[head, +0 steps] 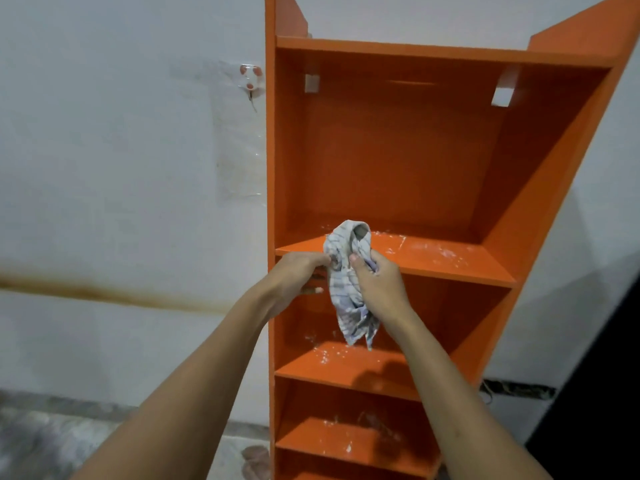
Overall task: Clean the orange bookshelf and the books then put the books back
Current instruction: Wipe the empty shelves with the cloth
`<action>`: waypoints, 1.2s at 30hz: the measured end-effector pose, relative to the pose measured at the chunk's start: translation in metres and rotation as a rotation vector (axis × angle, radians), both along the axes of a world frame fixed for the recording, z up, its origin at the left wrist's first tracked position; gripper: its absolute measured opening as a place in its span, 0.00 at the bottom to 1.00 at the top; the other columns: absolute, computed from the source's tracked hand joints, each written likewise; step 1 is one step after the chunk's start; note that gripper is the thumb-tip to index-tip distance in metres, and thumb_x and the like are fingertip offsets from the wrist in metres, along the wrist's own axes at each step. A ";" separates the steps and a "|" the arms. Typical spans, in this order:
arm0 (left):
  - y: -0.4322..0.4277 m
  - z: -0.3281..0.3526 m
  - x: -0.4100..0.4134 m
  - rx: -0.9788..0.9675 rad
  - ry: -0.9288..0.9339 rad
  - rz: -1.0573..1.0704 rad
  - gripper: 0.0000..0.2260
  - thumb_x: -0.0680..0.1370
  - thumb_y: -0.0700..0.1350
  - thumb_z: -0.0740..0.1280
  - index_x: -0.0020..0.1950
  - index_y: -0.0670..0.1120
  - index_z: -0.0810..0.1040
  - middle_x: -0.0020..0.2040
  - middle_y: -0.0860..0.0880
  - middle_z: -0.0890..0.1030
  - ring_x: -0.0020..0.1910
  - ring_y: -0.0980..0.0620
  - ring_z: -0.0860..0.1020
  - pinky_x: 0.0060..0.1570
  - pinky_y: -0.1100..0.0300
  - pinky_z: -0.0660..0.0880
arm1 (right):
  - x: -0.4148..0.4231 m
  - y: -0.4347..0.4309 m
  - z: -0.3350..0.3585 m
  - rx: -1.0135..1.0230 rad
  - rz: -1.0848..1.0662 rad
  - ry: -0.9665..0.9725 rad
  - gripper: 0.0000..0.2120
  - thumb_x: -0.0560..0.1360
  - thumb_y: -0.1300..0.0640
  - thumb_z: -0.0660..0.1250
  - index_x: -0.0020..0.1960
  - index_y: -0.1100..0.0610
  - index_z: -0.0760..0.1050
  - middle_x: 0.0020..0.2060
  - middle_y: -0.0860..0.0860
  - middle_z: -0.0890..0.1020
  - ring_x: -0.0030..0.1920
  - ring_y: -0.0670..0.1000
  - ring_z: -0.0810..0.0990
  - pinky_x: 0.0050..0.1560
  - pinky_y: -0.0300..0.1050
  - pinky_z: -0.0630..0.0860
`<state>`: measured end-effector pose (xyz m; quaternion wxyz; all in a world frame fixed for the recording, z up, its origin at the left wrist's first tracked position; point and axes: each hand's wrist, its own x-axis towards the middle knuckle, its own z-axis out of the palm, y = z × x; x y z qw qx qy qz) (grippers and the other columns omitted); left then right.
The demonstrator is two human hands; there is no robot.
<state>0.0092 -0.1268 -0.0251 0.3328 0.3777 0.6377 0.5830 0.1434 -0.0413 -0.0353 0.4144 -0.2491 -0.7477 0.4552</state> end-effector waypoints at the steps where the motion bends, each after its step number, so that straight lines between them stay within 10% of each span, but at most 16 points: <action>1: 0.004 0.003 -0.003 0.012 0.081 0.083 0.10 0.80 0.49 0.64 0.52 0.48 0.83 0.51 0.48 0.84 0.52 0.50 0.81 0.51 0.54 0.80 | 0.004 0.009 0.005 0.008 -0.002 -0.002 0.08 0.81 0.55 0.62 0.46 0.50 0.79 0.37 0.48 0.83 0.34 0.46 0.79 0.37 0.41 0.75; 5: 0.023 0.005 -0.020 0.126 0.368 0.586 0.13 0.80 0.50 0.65 0.61 0.48 0.80 0.58 0.48 0.79 0.54 0.51 0.77 0.48 0.60 0.76 | 0.018 0.065 0.025 0.070 -0.015 -0.020 0.07 0.80 0.55 0.64 0.47 0.51 0.80 0.41 0.50 0.85 0.40 0.51 0.81 0.43 0.47 0.77; 9: 0.044 -0.008 -0.046 -0.003 0.424 0.921 0.27 0.78 0.56 0.66 0.75 0.47 0.67 0.69 0.42 0.69 0.67 0.42 0.71 0.59 0.45 0.76 | 0.018 0.134 0.053 0.147 0.034 -0.091 0.06 0.79 0.53 0.66 0.51 0.52 0.81 0.44 0.49 0.86 0.46 0.51 0.85 0.50 0.54 0.82; 20: 0.088 -0.007 -0.049 0.083 0.353 1.200 0.16 0.82 0.45 0.63 0.68 0.43 0.77 0.63 0.44 0.80 0.59 0.43 0.79 0.59 0.49 0.77 | -0.102 0.257 0.077 0.415 0.239 -0.454 0.07 0.78 0.52 0.65 0.55 0.49 0.78 0.38 0.47 0.81 0.33 0.45 0.76 0.30 0.37 0.68; 27: 0.084 -0.004 -0.053 -0.039 0.523 1.125 0.13 0.82 0.43 0.62 0.65 0.42 0.79 0.57 0.43 0.83 0.47 0.49 0.80 0.44 0.65 0.74 | -0.172 0.287 0.050 0.709 0.291 -0.629 0.16 0.80 0.49 0.62 0.63 0.55 0.77 0.56 0.56 0.81 0.54 0.57 0.79 0.49 0.45 0.72; 36: 0.081 -0.007 -0.063 -0.066 0.558 1.090 0.15 0.82 0.45 0.62 0.68 0.42 0.76 0.60 0.43 0.81 0.53 0.44 0.82 0.49 0.59 0.76 | -0.191 0.290 0.012 0.533 0.469 -0.661 0.19 0.82 0.44 0.55 0.70 0.47 0.70 0.64 0.51 0.77 0.61 0.55 0.76 0.59 0.52 0.71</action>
